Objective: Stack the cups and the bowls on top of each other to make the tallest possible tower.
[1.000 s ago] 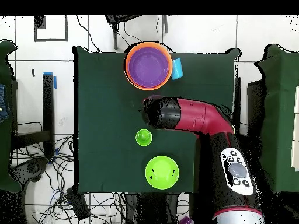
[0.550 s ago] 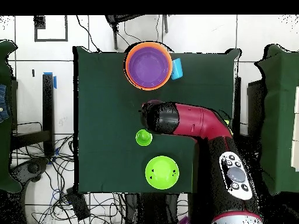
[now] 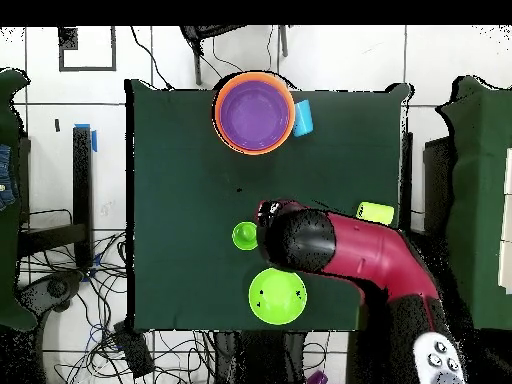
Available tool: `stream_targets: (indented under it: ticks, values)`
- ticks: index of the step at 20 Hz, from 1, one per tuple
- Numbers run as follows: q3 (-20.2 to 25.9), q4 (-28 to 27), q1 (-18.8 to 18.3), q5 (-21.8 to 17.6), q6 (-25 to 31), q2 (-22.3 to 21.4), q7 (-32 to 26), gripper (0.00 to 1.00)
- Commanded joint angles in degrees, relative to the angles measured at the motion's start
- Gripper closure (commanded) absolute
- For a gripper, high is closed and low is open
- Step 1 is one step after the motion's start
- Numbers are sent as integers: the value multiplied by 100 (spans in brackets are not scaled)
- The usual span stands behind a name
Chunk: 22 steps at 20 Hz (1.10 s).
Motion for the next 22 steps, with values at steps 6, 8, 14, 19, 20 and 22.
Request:
stream_targets:
  ticks: [6, 8, 14, 19, 20, 22]
  values:
    - [348, 1301, -431, 241, 415, -780, -360, 0]
    - [390, 1342, -436, 256, 396, -777, -304, 0]
    - [463, 1569, -466, 299, 411, -930, -369, 0]
    - [425, 1671, -464, 154, 322, -978, -332, 0]
    - [402, 1631, -436, 108, 299, -937, -255, 0]
    - [362, 1481, -368, -77, 206, -776, -124, 0]
